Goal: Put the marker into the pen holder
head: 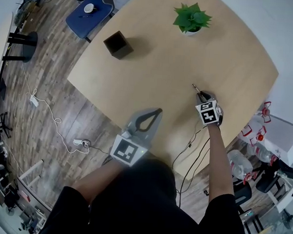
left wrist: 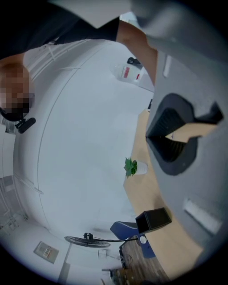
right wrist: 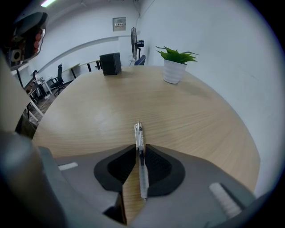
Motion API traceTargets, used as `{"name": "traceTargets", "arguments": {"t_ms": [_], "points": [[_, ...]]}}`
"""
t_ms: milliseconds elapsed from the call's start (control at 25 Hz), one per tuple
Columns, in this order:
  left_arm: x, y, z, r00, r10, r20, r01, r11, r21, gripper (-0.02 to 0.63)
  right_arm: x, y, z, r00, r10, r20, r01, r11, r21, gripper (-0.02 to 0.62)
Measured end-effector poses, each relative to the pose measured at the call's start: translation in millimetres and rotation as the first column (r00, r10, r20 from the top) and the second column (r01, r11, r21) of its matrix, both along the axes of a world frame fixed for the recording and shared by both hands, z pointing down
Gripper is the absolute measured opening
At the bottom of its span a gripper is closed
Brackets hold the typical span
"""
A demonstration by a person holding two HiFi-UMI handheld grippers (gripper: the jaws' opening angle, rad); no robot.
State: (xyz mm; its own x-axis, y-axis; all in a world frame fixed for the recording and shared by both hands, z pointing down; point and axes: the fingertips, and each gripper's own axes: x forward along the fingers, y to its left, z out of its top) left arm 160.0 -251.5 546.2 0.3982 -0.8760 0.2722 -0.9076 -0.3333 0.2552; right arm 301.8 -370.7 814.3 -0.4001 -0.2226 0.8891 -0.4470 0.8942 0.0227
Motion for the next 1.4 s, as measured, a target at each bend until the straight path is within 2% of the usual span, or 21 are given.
{"name": "traceTargets", "arguments": {"t_ms": [360,480,680,920,1080,1240,1400], "points": [[-9,28,-16,0.997,-0.072,0.028,0.071,0.997,0.026,0.003,-8,18,-11,0.998,0.009,0.063,-0.012,0.999,0.044,0.046],[-20,52,-24,0.996,-0.089,0.016,0.089,0.996,0.025,0.003,-20,37,-36,0.995,0.017,0.095,-0.025,0.997,0.076,0.046],[-42,87,-42,0.998,-0.061,0.029,0.06,0.998,0.036,0.003,-38,74,-88,0.984,0.064,0.168,-0.083,0.991,0.104,0.046],[-120,121,-91,0.996,-0.094,0.003,0.093,0.988,0.126,0.003,-98,121,-161,0.933,0.169,0.318,-0.206,0.975,0.084,0.046],[-174,154,-115,0.991,-0.131,-0.033,0.135,0.977,0.167,0.002,-155,160,-209,0.913,0.142,0.382,-0.197,0.975,0.108,0.046],[-230,184,-120,0.985,-0.172,-0.021,0.173,0.966,0.19,0.003,-218,196,-249,0.882,0.13,0.453,-0.203,0.973,0.115,0.046],[-283,209,-136,0.968,-0.228,-0.1,0.245,0.948,0.204,0.003,-280,231,-280,0.852,0.13,0.507,-0.215,0.97,0.111,0.046]]}}
